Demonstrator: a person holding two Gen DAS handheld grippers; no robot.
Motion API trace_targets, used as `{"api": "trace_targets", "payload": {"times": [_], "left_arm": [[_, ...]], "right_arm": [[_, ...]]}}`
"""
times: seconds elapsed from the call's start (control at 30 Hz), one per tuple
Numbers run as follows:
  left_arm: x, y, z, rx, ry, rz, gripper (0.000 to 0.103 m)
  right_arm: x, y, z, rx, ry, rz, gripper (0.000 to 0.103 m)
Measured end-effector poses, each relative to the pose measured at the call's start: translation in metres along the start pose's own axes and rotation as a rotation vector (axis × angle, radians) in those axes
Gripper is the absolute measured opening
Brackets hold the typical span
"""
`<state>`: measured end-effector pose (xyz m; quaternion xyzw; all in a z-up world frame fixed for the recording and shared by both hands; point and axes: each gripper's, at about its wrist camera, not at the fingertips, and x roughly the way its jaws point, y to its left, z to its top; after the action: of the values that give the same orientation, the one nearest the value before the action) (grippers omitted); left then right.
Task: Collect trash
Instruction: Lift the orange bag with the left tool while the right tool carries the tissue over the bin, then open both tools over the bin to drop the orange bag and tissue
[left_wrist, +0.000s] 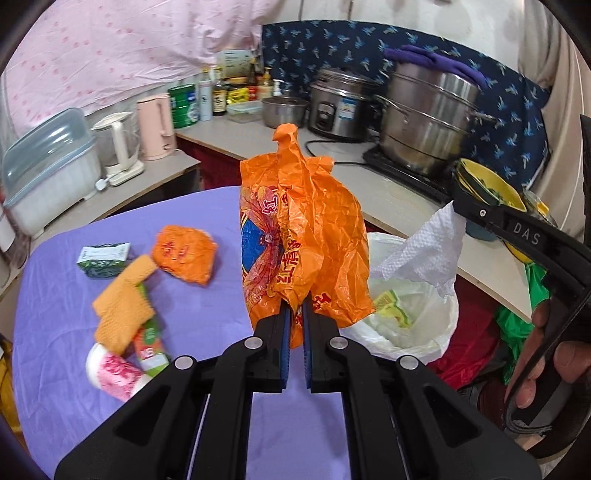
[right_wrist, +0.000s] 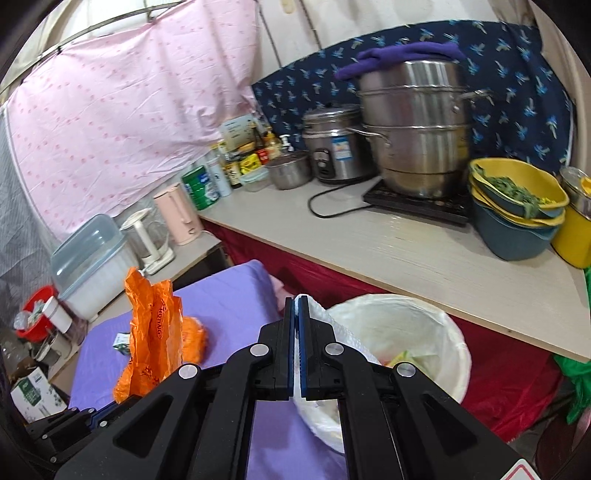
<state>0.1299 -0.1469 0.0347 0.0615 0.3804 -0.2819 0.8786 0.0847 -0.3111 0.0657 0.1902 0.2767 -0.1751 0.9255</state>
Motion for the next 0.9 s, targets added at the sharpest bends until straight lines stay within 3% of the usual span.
{"api": "trace_targets", "payload": {"times": [0.37, 0.77, 0.9], "left_arm": [[0.048, -0.063, 0.001, 0.103, 0.064, -0.038, 0.005], [0.099, -0.102, -0.006, 0.166, 0.151, -0.063, 0.005], [0.109, -0.105, -0.006, 0.164, 0.170, -0.066, 0.006]], "right_arm": [[0.019, -0.072, -0.012, 0.096, 0.031, -0.047, 0.002], [0.044, -0.108, -0.027, 0.154, 0.080, -0.073, 0.002], [0.048, -0.112, -0.028, 0.157, 0.080, -0.076, 0.008]]}}
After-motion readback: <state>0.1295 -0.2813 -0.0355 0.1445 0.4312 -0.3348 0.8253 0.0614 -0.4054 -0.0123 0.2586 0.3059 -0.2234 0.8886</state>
